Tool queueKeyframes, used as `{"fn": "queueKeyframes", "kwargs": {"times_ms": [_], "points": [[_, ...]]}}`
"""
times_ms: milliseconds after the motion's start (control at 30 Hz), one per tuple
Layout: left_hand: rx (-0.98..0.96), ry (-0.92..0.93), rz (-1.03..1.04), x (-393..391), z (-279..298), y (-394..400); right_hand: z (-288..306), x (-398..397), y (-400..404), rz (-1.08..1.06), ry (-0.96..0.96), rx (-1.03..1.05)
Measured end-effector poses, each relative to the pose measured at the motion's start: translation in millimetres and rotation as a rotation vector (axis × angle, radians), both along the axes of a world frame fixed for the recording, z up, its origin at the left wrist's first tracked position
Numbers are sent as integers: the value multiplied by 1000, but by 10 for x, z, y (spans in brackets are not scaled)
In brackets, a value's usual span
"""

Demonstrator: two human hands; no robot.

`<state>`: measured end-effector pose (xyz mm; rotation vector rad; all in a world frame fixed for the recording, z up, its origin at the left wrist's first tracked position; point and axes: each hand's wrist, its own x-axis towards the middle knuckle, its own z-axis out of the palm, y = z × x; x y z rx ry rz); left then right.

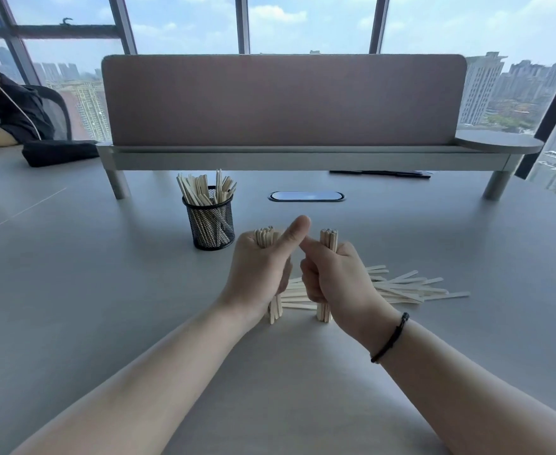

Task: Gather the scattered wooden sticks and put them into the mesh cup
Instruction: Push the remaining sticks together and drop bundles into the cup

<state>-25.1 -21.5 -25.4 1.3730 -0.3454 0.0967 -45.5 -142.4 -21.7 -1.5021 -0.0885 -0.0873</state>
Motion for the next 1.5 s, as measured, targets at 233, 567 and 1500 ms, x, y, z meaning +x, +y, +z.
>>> {"fn": "queueKeyframes", "kwargs": {"times_ms": [233, 567, 1500], "points": [[-49, 8, 69, 189, 293, 187, 165, 289, 219, 83, 90, 128], [-250, 48, 437, 1225, 1076, 871, 907, 1419, 883, -2, -46, 291], [812, -308, 713, 1694, 339, 1230, 492, 2110, 1164, 173, -314, -626]]}}
